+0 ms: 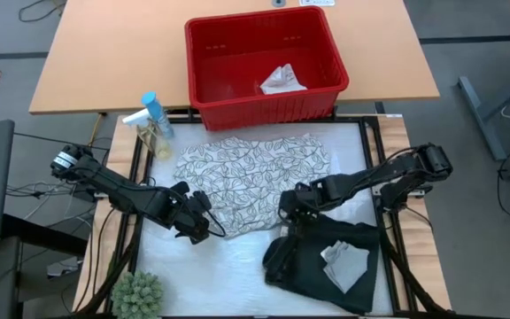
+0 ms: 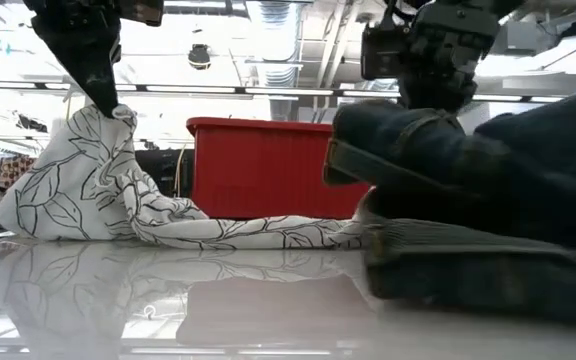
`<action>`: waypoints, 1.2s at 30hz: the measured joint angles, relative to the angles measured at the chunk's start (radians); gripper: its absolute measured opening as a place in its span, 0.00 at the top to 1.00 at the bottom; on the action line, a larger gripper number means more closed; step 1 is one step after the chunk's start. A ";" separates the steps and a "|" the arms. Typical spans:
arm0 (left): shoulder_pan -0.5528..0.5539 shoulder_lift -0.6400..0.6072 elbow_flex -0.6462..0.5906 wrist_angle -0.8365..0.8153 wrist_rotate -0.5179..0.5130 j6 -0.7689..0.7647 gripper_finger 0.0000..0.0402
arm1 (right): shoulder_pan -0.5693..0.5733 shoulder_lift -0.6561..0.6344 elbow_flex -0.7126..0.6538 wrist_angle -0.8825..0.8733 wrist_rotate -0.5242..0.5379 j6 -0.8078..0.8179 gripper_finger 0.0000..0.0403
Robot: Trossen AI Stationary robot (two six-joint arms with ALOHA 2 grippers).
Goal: Fold Laundry from Bin
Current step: Fold the white from the red laundry bin
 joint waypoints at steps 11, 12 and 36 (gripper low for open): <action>-0.015 0.000 0.000 0.006 -0.013 -0.042 1.00 | 0.132 0.009 -0.185 0.248 -0.007 0.157 0.95; -0.019 0.000 0.000 0.005 -0.017 -0.045 1.00 | 0.143 0.008 -0.198 0.251 -0.005 0.171 0.95; -0.029 0.000 0.000 -0.020 -0.098 -0.065 1.00 | -0.073 -0.002 -0.196 0.325 -0.021 0.062 0.95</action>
